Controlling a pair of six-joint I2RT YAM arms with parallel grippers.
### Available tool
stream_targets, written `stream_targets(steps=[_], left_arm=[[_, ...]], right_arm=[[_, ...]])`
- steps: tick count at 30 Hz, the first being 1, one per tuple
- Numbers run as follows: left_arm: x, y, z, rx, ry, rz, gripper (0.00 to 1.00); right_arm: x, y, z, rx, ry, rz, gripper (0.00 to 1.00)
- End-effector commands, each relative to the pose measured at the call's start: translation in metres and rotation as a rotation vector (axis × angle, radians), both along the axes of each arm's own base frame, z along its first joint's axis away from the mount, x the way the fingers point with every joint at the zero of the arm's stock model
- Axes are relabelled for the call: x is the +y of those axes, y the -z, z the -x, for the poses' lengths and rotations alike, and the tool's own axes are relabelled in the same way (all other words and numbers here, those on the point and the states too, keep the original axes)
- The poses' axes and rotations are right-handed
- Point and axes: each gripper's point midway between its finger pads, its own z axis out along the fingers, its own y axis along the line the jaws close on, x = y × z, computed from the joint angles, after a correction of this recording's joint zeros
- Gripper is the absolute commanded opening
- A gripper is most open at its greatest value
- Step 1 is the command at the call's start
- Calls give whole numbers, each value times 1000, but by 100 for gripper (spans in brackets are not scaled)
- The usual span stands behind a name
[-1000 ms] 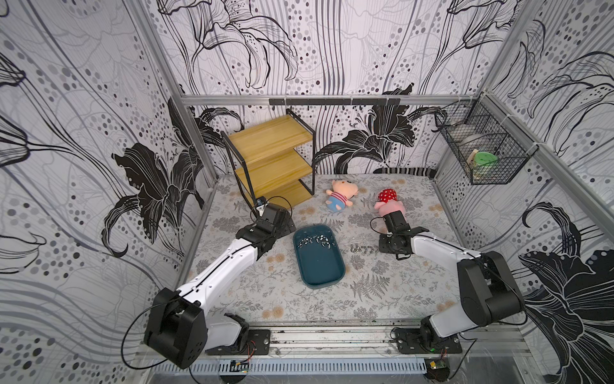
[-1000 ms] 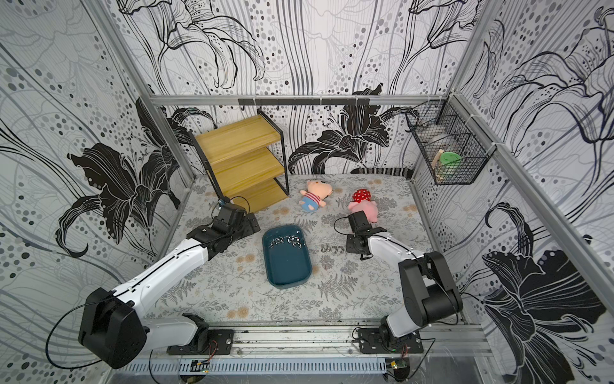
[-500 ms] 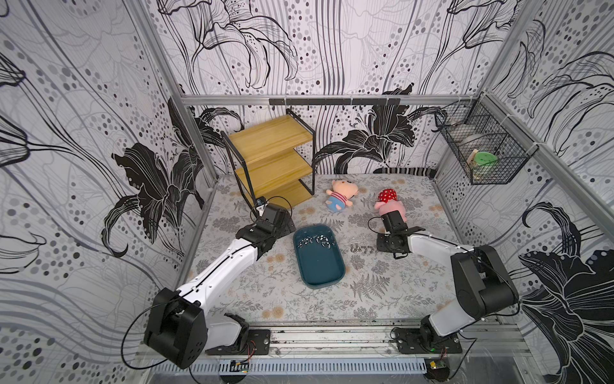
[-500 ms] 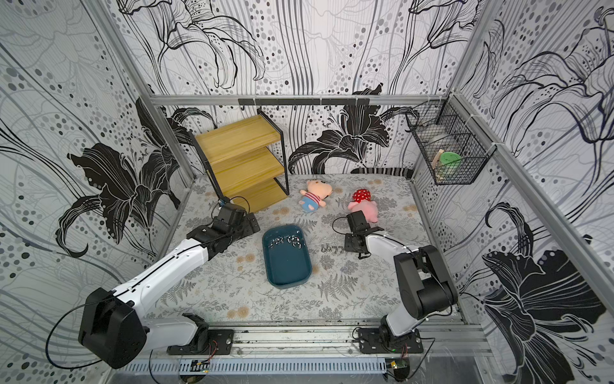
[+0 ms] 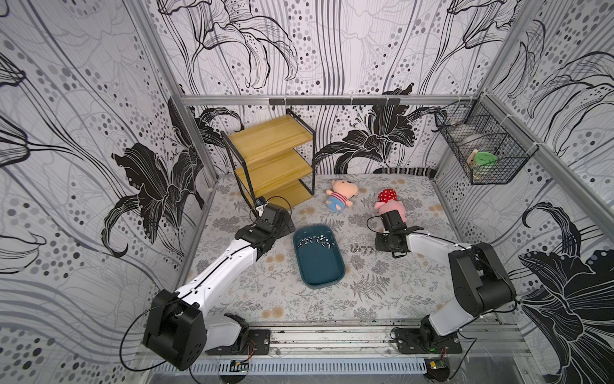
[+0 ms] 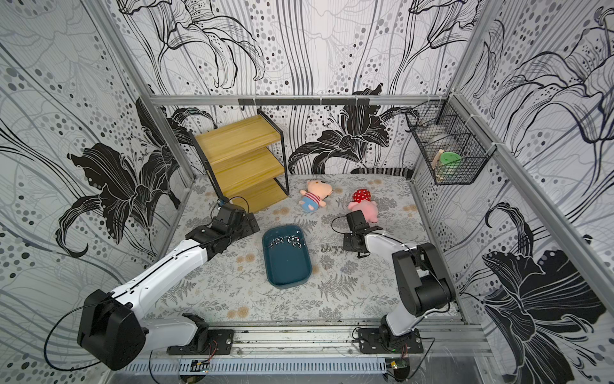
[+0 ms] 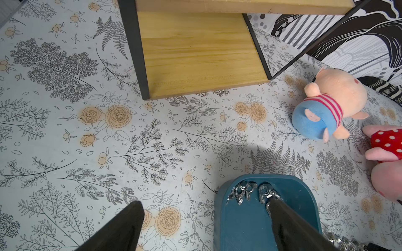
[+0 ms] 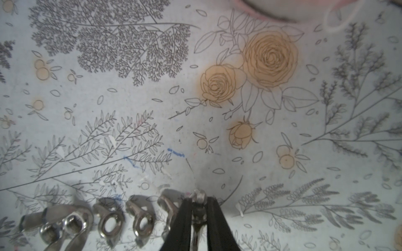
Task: Take out the wing nut from the storage box
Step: Place the wing nut at the center of the board.
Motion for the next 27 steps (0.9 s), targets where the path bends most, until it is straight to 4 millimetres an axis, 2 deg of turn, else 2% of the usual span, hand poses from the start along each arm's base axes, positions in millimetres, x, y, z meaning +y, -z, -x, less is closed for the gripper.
stream_targets(steps=[1, 7, 12, 20, 24, 27], left_arm=[[1, -8, 0, -30, -7, -3, 95], [2, -6, 1, -29, -9, -2, 95], [1, -6, 0, -30, -8, 4, 95], [0, -6, 0, -32, -5, 7, 95], [1, -6, 1, -32, -7, 8, 95], [1, -7, 2, -34, -7, 8, 95]], right_arm=[[1, -15, -3, -17, -16, 1, 21], [5, -50, -8, -86, -33, -22, 23], [26, -88, -9, -148, -105, -29, 26], [105, -132, 0, -220, -289, -57, 27], [148, -140, 7, -237, -375, -79, 27], [179, -138, 14, -227, -437, -86, 27]])
